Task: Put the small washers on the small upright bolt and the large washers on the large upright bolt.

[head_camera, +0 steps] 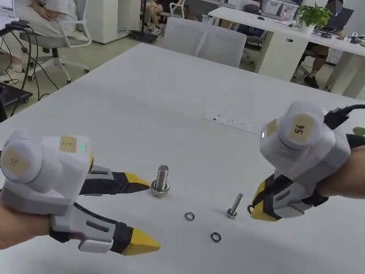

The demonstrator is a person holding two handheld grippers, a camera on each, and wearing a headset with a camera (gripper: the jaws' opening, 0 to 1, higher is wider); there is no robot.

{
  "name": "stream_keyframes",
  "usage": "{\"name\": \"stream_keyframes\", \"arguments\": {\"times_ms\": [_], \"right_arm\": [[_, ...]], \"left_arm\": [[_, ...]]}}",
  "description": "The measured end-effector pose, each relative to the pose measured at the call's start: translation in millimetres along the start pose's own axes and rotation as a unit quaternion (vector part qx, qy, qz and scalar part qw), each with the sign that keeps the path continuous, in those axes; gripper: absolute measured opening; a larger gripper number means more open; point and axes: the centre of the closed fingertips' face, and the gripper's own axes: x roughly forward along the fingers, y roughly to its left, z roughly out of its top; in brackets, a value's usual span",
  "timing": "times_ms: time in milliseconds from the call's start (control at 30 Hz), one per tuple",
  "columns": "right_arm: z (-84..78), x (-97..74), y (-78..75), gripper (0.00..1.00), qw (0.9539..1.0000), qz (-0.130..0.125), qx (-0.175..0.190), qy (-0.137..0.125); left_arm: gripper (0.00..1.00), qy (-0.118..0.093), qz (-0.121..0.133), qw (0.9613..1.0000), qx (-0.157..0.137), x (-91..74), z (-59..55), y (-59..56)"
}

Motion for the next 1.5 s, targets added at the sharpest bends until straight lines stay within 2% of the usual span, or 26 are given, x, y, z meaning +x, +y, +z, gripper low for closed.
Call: {"name": "stream_keyframes", "arguments": {"times_ms": [267,467,1200,1500], "right_arm": [[8.6,-0.2,-18.2,0.13,0.9999,-0.013,-0.007,0.001],[15.0,4.3,-24.5,0.13,0.9998,-0.015,-0.014,0.002],[7.3,26.8,-33.9,0.13,0.9997,0.0,-0.014,0.02],[6.5,28.9,-33.6,0.13,0.9996,-0.001,-0.015,0.023]], "left_arm": [[0.61,0.001,0.002,1.0,0.0,0.3,-0.7,1.1],[0.61,-0.001,0.005,1.0,-0.002,-0.9,-0.7,1.9],[0.61,-0.001,0.005,1.0,-0.005,-0.9,-3.2,2.0],[0.61,-0.002,0.004,1.0,-0.006,0.0,-3.3,2.6]]}}
